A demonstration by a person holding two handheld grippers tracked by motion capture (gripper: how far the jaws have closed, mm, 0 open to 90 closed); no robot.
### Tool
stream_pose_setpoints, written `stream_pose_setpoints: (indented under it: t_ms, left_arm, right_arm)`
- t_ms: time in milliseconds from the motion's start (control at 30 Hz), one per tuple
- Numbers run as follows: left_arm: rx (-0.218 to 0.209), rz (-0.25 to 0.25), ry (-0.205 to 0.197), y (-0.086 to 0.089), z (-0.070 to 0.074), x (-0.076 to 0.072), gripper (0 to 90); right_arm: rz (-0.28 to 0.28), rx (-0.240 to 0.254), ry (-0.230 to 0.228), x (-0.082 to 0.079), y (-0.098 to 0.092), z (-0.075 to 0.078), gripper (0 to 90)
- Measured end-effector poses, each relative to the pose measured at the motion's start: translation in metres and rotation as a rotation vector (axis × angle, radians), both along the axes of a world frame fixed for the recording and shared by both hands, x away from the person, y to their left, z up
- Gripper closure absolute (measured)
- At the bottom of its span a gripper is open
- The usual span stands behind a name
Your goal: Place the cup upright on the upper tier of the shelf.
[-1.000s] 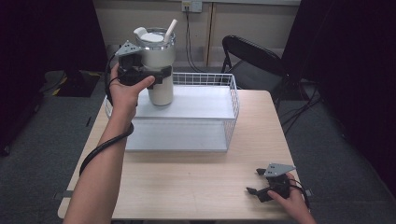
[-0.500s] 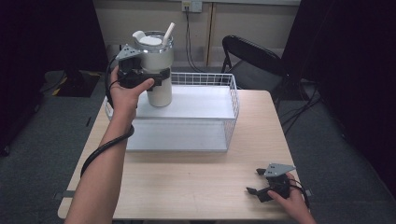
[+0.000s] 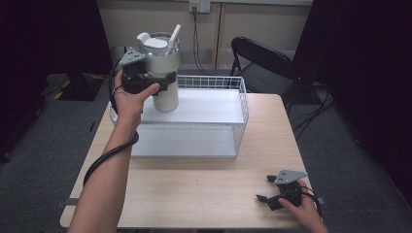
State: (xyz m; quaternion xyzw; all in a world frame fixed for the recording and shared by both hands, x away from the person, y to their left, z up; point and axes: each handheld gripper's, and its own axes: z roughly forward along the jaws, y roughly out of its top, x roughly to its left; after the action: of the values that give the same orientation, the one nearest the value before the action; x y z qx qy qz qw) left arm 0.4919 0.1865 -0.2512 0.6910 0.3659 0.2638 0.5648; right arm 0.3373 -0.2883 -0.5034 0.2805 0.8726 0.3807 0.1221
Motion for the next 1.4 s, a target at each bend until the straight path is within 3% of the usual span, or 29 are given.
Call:
stream_pose_setpoints:
  t_ms: [333,800,1100,1200,1400]
  left_arm:
    - [0.018,-0.012,-0.003,0.002,0.000,-0.004,8.8]
    - [0.011,-0.011,-0.019,0.002,-0.004,-0.007,8.6]
    - [0.028,-0.007,-0.004,0.003,-0.004,-0.009,8.9]
    - [0.013,-0.012,0.015,0.005,-0.006,-0.009,8.7]
    - [0.036,-0.017,0.029,0.008,-0.010,-0.013,9.4]
  right_arm:
    - [0.000,0.000,0.000,0.000,0.000,0.000,12.7]
    - [0.000,0.000,0.000,0.000,0.000,0.000,12.7]
    - [0.000,0.000,0.000,0.000,0.000,0.000,12.7]
    - [0.000,0.000,0.000,0.000,0.000,0.000,12.7]
    - [0.000,0.000,0.000,0.000,0.000,0.000,12.7]
